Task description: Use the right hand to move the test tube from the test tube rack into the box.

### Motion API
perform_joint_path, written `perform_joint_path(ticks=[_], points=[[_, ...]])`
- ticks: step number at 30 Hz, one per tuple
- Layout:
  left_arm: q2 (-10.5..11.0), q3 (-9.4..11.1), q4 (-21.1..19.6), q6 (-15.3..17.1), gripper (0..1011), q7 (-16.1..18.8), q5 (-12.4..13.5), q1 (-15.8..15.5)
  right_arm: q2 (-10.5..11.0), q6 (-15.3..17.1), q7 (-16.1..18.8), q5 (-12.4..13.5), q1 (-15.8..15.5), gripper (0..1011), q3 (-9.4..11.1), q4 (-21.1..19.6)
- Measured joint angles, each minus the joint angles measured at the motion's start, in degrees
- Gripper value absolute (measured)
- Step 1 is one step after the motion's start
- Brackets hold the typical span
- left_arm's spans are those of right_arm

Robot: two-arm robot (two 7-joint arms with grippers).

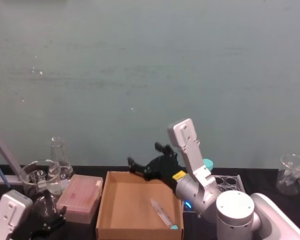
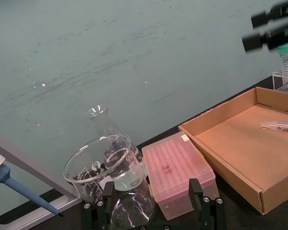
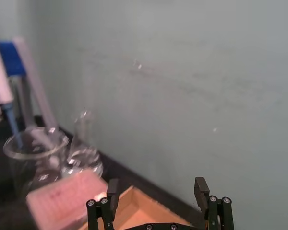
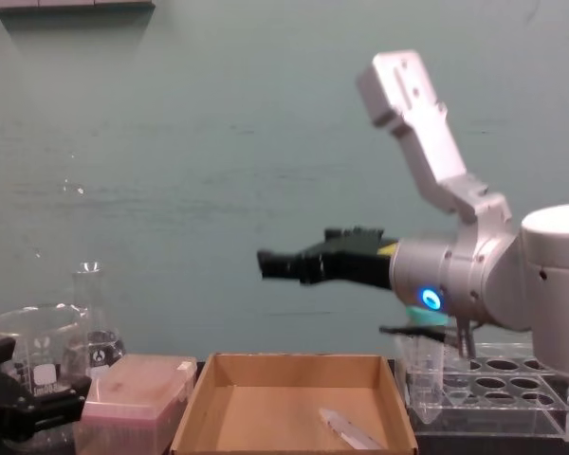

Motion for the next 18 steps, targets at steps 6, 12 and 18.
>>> perform_joint_path(ticks=[6, 12, 18], points=[[0.0, 0.0, 0.0, 0.0, 1000, 0.0, 0.0, 0.0, -0.5, -1.2, -6.0, -1.7, -2.8, 1000, 3.1, -5.3], [0.0, 0.0, 0.0, 0.0, 1000, 0.0, 0.0, 0.0, -0.3, -2.1, -13.1, -4.0, -6.6, 1000, 6.7, -11.2], [0.0, 0.0, 0.0, 0.0, 1000, 0.0, 0.0, 0.0, 1.4, -2.3, -17.9, -5.4, -12.5, 1000, 11.0, -17.7]])
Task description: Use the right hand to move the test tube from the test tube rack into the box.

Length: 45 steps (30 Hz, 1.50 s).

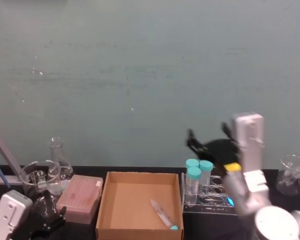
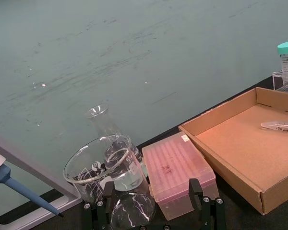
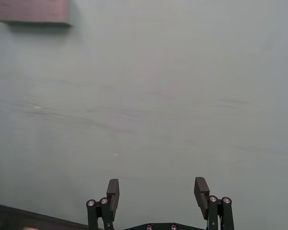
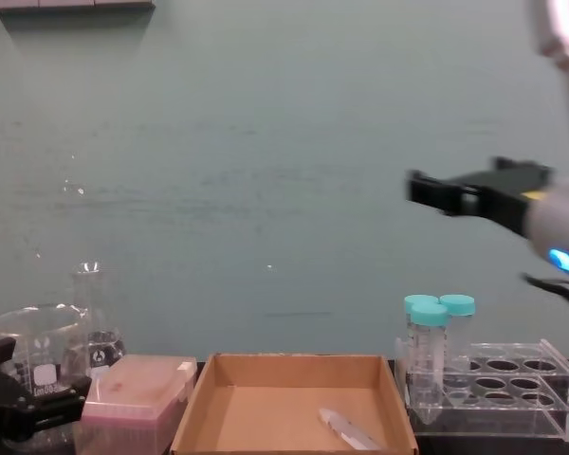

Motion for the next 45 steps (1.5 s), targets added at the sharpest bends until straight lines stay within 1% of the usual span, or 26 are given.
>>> perform_joint_path(ticks=[2, 3, 5, 6, 9, 10, 12, 13, 14, 19, 22, 26, 45], points=[[0.0, 0.0, 0.0, 0.0, 1000, 0.0, 0.0, 0.0, 0.5, -0.2, -0.8, -0.2, -1.5, 1000, 1.0, -1.1], [0.0, 0.0, 0.0, 0.0, 1000, 0.0, 0.0, 0.0, 0.9, -0.5, -1.8, -0.4, -3.3, 1000, 2.2, -2.1], [0.0, 0.0, 0.0, 0.0, 1000, 0.0, 0.0, 0.0, 1.3, -1.1, -2.9, -0.7, -4.9, 1000, 3.5, -2.8], [0.0, 0.0, 0.0, 0.0, 1000, 0.0, 0.0, 0.0, 1.6, -1.6, -3.8, -1.0, -6.6, 1000, 4.6, -3.1], [0.0, 0.0, 0.0, 0.0, 1000, 0.0, 0.0, 0.0, 1.7, -1.8, -5.0, -1.0, -8.4, 1000, 6.2, -3.2], [0.0, 0.0, 0.0, 0.0, 1000, 0.0, 0.0, 0.0, 1.7, -1.9, -5.4, -1.0, -9.2, 1000, 7.1, -3.1], [0.0, 0.0, 0.0, 0.0, 1000, 0.0, 0.0, 0.0, 1.6, -2.2, -5.7, -1.0, -10.0, 1000, 8.1, -2.6], [0.0, 0.0, 0.0, 0.0, 1000, 0.0, 0.0, 0.0, 1.6, -2.2, -5.7, -1.0, -10.0, 1000, 8.1, -2.6], [0.0, 0.0, 0.0, 0.0, 1000, 0.0, 0.0, 0.0, 1.4, -2.4, -5.9, -1.0, -10.3, 1000, 8.7, -2.2], [0.0, 0.0, 0.0, 0.0, 1000, 0.0, 0.0, 0.0, 0.9, -2.5, -5.9, -0.6, -10.6, 1000, 10.4, -0.5], [0.0, 0.0, 0.0, 0.0, 1000, 0.0, 0.0, 0.0, 0.6, -2.1, -5.6, -0.4, -10.6, 1000, 10.9, 0.2], [0.0, 0.0, 0.0, 0.0, 1000, 0.0, 0.0, 0.0, 0.0, -0.8, -4.3, 0.2, -10.2, 1000, 11.4, 1.1], [0.0, 0.0, 0.0, 0.0, 1000, 0.0, 0.0, 0.0, 0.2, -1.2, -4.5, 0.0, -10.2, 1000, 11.1, 0.8]])
